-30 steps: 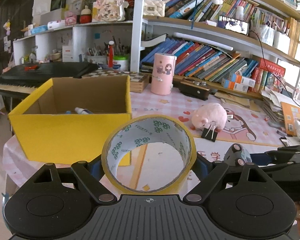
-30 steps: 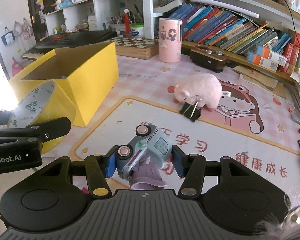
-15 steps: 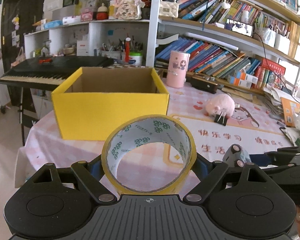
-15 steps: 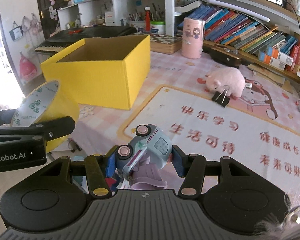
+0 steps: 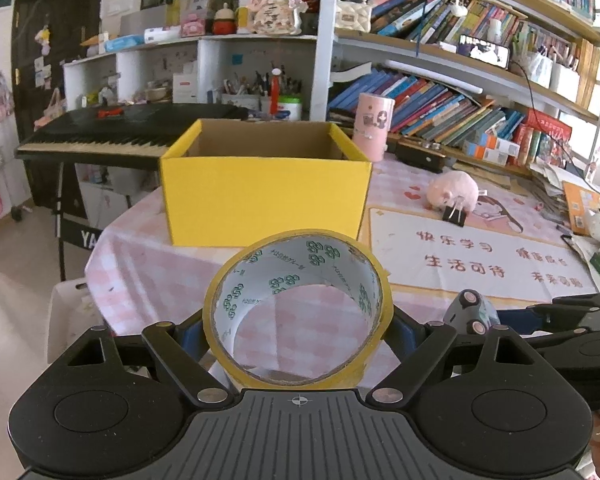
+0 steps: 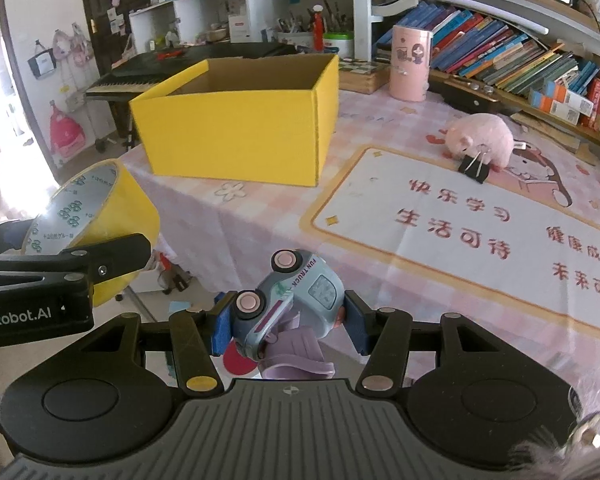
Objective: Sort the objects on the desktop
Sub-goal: 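Lift the toy car and tape roll with both tools toward the yellow box, then lower the grey toy car with the right tool while the left tool lowers the tape roll into the box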
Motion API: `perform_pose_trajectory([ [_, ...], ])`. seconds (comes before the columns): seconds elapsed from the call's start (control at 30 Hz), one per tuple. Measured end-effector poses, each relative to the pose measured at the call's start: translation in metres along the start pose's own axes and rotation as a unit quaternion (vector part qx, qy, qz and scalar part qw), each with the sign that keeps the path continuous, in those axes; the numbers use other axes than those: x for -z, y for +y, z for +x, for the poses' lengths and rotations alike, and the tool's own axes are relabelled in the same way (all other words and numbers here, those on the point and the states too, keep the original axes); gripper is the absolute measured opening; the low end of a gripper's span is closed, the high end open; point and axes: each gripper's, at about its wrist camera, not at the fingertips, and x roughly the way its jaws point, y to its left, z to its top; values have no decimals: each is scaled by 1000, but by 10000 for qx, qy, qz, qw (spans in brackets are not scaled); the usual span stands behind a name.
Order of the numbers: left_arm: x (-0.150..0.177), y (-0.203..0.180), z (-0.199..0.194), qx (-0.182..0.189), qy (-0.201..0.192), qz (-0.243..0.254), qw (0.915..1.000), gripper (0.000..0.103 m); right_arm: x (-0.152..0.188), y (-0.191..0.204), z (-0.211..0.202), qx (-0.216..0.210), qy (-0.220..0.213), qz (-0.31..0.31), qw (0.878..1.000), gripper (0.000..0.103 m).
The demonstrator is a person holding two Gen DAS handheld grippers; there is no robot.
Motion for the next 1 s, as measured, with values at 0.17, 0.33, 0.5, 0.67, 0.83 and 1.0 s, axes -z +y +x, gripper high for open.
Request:
perform_pose_trajectory([
  [0.17, 4, 11, -8, -86, -20, -90, 9999, 87, 3, 15, -1, -107, 21, -118, 9999, 52],
  [0.33, 6, 18, -13, -135, -59, -152, 9998, 87, 3, 24, -2, -147, 10, -194, 9997, 52],
  [0.5, 6, 21, -15, -130, -104, -166, 9997, 87, 2, 29, -3, -146, -17, -244, 9996, 52],
  [0.67, 5, 25, -16, -141, -149, -190, 9996, 87, -1, 32, -3, -144, -37, -284, 9995, 52],
  [0.83, 3, 30, -17, -182, -181, -231, 9994, 87, -4, 36, -2, -173, -34, -339, 9993, 52],
  [1.0, 3, 31, -15, -176, -181, -240, 9994, 87, -6, 38, 1, -179, -21, -369, 9992, 52],
])
